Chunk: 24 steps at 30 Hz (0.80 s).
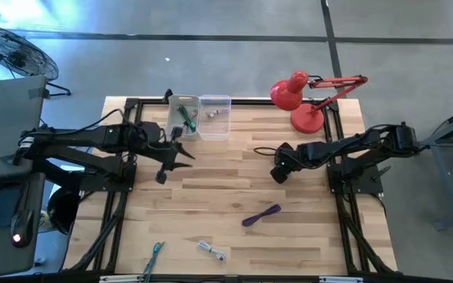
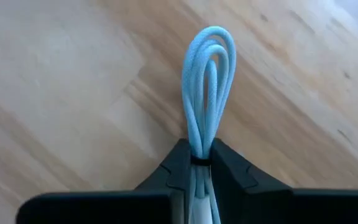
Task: Pick & Place USB Port
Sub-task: Put the light blue charger cable into the transparent bin
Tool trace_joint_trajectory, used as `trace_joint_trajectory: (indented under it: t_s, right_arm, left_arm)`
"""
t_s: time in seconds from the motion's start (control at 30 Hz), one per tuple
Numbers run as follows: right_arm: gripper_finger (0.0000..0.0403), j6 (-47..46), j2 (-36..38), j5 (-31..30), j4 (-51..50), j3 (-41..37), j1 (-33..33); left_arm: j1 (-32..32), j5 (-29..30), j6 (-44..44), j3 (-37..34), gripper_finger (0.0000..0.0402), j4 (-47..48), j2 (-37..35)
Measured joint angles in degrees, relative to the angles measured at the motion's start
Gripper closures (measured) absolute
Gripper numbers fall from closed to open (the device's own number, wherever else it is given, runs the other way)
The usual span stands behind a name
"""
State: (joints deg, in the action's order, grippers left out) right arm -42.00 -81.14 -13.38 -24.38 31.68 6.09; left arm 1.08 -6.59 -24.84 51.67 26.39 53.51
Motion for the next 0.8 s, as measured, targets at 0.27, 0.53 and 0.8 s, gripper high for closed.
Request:
trace_joint_trajectory:
  t_s: [0.27, 0.53, 0.8]
  right_arm:
    - [0.0372, 5.66, -0.28, 0.79, 13.32, 1.12, -1.46]
    - [0.0372, 20.68, -0.26, 0.96, 22.63, 11.24, -3.77]
    - [0.0372, 32.04, -0.17, 2.88, 23.42, 23.35, 1.16]
  left_arm:
    - [-0.02, -0.44, 0.28, -0.01, 0.0291, -1.51, -0.54]
    - [0.02, -0.33, -0.41, -0.01, 0.0291, -1.63, -1.5]
    - [0.02, -0.37, -0.85, -0.01, 0.0291, -2.58, -5.3]
